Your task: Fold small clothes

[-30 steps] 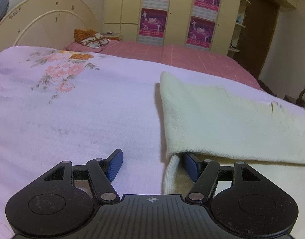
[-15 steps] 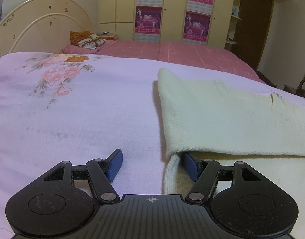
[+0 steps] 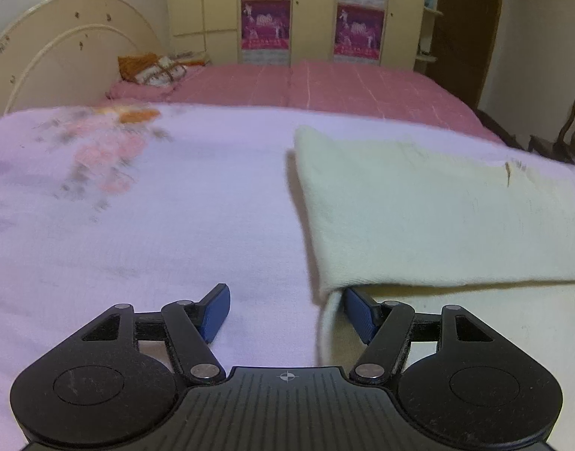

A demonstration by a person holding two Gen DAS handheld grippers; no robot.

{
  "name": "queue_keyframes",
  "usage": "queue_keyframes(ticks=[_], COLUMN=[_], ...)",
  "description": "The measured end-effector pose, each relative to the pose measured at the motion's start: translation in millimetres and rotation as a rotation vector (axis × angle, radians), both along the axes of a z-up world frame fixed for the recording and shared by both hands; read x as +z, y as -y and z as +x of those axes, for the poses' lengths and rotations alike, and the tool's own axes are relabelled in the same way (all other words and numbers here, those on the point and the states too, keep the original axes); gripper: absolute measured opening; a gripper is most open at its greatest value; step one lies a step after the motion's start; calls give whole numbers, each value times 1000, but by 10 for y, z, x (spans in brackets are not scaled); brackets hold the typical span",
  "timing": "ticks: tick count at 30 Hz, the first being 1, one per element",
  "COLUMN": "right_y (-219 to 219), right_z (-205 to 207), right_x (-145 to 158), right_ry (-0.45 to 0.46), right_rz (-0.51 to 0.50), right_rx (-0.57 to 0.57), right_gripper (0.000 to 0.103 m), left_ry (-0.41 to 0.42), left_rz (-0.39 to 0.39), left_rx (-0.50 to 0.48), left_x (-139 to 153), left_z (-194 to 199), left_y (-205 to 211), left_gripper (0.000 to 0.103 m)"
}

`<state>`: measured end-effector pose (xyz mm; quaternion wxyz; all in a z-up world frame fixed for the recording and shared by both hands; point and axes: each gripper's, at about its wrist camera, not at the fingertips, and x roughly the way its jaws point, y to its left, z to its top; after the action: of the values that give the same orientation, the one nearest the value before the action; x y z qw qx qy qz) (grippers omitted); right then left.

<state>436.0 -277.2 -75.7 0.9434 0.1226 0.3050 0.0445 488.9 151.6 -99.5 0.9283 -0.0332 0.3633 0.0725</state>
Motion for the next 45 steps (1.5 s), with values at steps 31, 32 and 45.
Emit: queue_keyframes(ticks=[31, 32, 45], right_y=[-262, -283, -158], right_z=[449, 456, 581], right_x=[48, 51, -30], right_ry=[106, 110, 72], right_rz=[-129, -125, -162], right_rx=[79, 84, -26], right_gripper=[20, 20, 27], left_ry=[202, 201, 128], left_rz=[-11, 5, 4], left_rx=[-150, -191, -166], left_x=[156, 143, -226], left_z=[762, 804, 963], left_y=[410, 501, 411], left_gripper=[67, 67, 67])
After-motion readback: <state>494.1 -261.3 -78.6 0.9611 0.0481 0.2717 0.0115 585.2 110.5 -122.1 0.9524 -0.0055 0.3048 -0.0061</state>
